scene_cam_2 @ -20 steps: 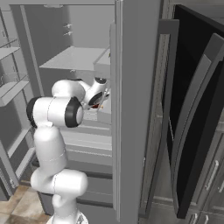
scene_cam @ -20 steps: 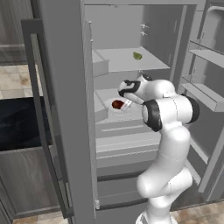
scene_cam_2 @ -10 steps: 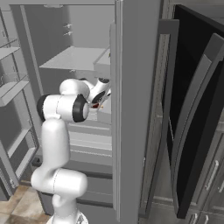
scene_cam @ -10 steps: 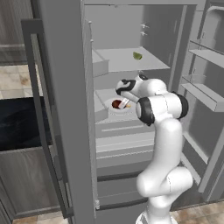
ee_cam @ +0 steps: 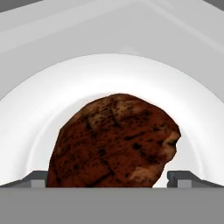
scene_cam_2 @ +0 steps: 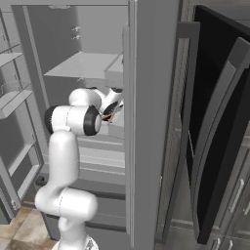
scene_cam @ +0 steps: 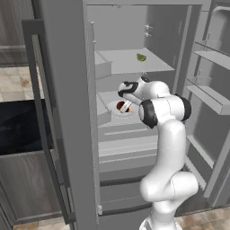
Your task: Transport the steak from the fridge to the microwave and turn on the microwave.
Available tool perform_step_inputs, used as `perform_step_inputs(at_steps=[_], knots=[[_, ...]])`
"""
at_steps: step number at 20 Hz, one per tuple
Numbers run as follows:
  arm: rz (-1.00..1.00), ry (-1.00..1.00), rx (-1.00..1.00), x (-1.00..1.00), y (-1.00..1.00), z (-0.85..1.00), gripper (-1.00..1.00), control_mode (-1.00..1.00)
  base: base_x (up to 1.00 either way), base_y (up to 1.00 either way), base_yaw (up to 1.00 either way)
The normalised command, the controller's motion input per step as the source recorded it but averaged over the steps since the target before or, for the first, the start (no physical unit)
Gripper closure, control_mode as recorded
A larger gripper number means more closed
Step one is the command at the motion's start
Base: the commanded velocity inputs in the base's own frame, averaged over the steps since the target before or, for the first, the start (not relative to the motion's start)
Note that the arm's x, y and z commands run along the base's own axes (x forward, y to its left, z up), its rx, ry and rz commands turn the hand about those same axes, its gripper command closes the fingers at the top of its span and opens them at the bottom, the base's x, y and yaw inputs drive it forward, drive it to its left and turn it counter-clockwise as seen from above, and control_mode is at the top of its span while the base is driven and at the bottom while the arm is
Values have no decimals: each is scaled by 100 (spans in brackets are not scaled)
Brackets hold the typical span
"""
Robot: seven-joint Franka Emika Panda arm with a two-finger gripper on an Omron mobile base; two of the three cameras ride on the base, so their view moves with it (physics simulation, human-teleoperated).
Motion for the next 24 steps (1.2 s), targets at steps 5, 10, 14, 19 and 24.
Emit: perform_step_inputs(at_steps=[5, 10, 14, 19, 24], knots=[[4, 5, 0, 12, 3, -89, 100, -100, 0, 0, 0], [-2, 3, 0, 5, -5, -93, 100, -100, 0, 0, 0], [-16, -5, 1, -16, -22, -56, 100, -100, 0, 0, 0], [-22, -19, 7, -28, -23, -21, 100, -100, 0, 0, 0], [-18, -17, 6, -14, -18, 5, 100, -100, 0, 0, 0]])
